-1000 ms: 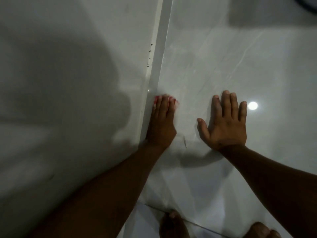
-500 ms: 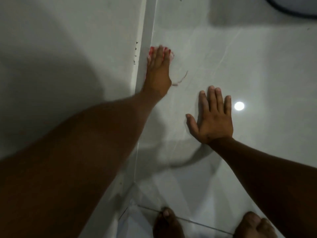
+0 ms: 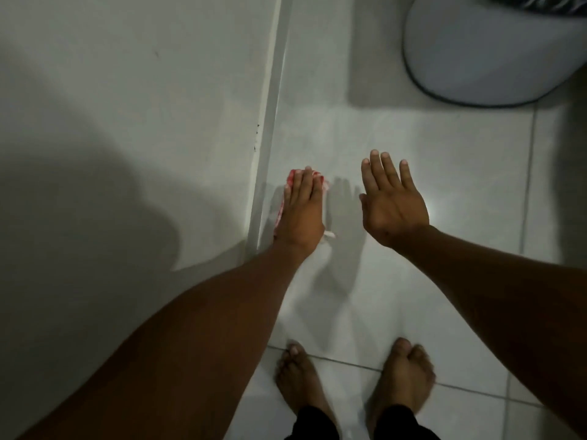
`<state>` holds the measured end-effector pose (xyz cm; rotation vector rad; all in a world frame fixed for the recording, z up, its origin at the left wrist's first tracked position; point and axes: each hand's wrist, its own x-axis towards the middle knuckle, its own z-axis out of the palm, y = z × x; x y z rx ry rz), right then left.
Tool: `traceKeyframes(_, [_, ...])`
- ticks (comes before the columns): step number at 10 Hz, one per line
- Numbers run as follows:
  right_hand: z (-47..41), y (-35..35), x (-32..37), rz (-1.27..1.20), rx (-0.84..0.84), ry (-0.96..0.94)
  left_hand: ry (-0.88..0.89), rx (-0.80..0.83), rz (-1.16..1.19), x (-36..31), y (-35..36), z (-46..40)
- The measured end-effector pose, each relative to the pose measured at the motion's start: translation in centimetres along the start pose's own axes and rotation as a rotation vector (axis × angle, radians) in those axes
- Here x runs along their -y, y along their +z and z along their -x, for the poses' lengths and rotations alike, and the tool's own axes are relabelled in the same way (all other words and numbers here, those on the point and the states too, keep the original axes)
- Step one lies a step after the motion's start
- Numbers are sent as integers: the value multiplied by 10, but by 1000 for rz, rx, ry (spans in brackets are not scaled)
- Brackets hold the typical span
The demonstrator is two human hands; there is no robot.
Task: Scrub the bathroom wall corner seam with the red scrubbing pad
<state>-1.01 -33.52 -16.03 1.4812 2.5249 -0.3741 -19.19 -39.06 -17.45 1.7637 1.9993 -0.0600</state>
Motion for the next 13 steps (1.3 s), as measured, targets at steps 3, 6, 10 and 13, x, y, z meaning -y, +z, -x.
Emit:
traceKeyframes(3, [28, -245, -81, 57, -85, 148, 171, -141, 68, -173, -204, -16])
traceKeyframes(6, [-37, -344, -206, 121, -103, 190, 178, -251, 61, -310, -285, -162])
traceKeyframes(10, [-151, -272, -304, 120, -71, 94, 5, -157, -4, -338, -216, -313])
traceKeyframes(13, [-137, -274, -303, 86, -40, 112, 46, -47, -39, -332, -213, -298])
